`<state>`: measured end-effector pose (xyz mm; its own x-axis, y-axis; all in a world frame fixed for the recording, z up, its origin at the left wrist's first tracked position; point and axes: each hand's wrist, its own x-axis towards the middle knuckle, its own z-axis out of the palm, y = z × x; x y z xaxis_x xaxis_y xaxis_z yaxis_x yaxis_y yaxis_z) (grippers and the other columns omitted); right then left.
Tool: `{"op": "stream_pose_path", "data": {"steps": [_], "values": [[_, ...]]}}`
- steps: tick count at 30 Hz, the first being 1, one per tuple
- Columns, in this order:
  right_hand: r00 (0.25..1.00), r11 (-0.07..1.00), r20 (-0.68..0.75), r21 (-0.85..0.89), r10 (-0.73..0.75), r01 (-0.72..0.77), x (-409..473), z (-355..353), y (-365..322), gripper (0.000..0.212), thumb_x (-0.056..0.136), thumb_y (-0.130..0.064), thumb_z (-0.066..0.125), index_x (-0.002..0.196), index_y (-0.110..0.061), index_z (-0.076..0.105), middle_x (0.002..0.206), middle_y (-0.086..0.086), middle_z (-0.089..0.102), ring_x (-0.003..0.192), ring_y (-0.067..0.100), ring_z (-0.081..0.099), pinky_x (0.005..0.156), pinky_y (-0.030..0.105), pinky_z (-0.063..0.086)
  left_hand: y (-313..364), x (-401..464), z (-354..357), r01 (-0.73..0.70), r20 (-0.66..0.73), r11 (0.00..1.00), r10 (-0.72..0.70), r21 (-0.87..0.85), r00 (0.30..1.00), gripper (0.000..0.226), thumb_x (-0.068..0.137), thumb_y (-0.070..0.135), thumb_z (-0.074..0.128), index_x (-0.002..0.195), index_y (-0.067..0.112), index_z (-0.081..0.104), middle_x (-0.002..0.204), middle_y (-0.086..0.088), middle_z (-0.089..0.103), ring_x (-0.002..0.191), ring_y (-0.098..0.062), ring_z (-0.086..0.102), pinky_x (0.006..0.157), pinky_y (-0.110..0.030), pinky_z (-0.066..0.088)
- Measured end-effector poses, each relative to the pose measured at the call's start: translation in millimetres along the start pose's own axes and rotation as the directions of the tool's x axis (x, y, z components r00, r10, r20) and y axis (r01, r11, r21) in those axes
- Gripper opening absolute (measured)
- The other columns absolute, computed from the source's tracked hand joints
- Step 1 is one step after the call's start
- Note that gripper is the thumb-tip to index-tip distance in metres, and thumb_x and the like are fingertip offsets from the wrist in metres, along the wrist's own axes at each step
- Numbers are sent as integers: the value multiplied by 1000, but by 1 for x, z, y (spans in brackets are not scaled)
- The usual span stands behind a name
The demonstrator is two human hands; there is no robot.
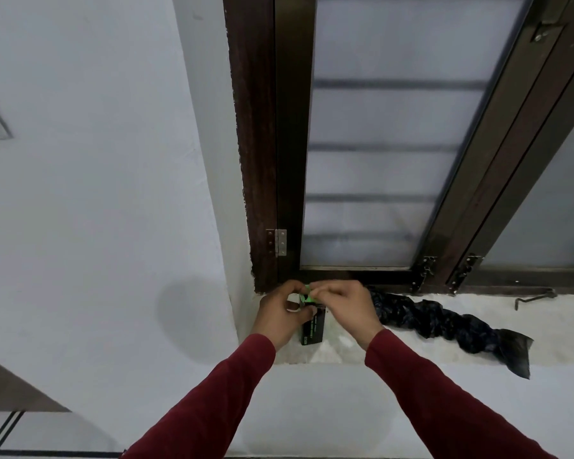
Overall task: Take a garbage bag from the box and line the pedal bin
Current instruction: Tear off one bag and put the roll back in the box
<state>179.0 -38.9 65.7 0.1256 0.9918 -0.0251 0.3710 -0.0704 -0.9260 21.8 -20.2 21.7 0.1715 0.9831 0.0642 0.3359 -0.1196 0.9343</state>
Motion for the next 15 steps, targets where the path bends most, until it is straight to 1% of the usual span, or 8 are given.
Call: {"op": "stream_pose_path", "data": {"steps": [1,2,4,7,9,10,12,15], "values": [[996,985,-69,163,62,-50,-2,-3,1,15,85,-12,70,82,-21,82,99,-8,78,100,12,71,96,37,56,1,1,-1,7,3,1000,-7,26,1000,28,82,22,84,98,35,65,119,8,66,91,-16,72,79,-35,63],[983,965,-142,250,113,-75,-3,-6,4,16,84,-9,70,81,-20,82,93,-5,78,97,14,71,93,38,57,3,1,-1,11,6,998,-12,55,1000,26,82,25,84,99,32,66,120,7,65,89,-15,72,78,-35,63],[956,967,-243,232,163,-106,-10,-10,13,18,82,-7,69,81,-21,79,93,-6,77,95,12,70,89,32,56,6,2,-2,9,-19,993,-7,116,1000,24,82,32,84,99,29,67,118,5,64,86,-14,71,78,-36,62],[964,969,-129,118,231,-217,-22,-12,33,29,79,-18,74,106,-28,74,113,-5,68,101,12,63,78,24,47,8,5,-2,27,-129,985,-5,168,992,26,80,53,79,91,34,64,105,6,64,84,-14,67,75,-31,58],[949,945,8,92,315,-315,-26,-10,50,49,76,-29,79,122,-33,65,114,-3,62,102,15,60,71,22,46,8,7,-1,80,-202,989,-54,124,978,37,76,71,70,86,37,61,96,3,67,83,-16,70,74,-39,62],[934,924,45,140,354,-356,-27,-7,56,52,75,-30,80,124,-35,62,111,-1,66,98,16,64,69,24,51,7,8,0,122,-232,985,-92,118,968,42,75,76,67,84,36,60,92,2,69,81,-17,71,72,-43,63],[912,880,15,256,411,-401,-23,-1,60,47,74,-24,82,118,-30,65,98,1,75,89,19,73,76,33,61,7,11,-1,190,-246,969,-148,158,958,40,81,70,67,82,30,61,86,0,69,76,-20,72,72,-44,63],[891,883,-110,235,440,-407,-10,6,61,35,69,-27,88,98,-25,69,93,6,75,81,21,75,80,41,63,8,15,-9,281,-224,893,-211,352,951,26,95,46,65,97,21,69,98,-7,72,83,-29,74,82,-40,62]]}}
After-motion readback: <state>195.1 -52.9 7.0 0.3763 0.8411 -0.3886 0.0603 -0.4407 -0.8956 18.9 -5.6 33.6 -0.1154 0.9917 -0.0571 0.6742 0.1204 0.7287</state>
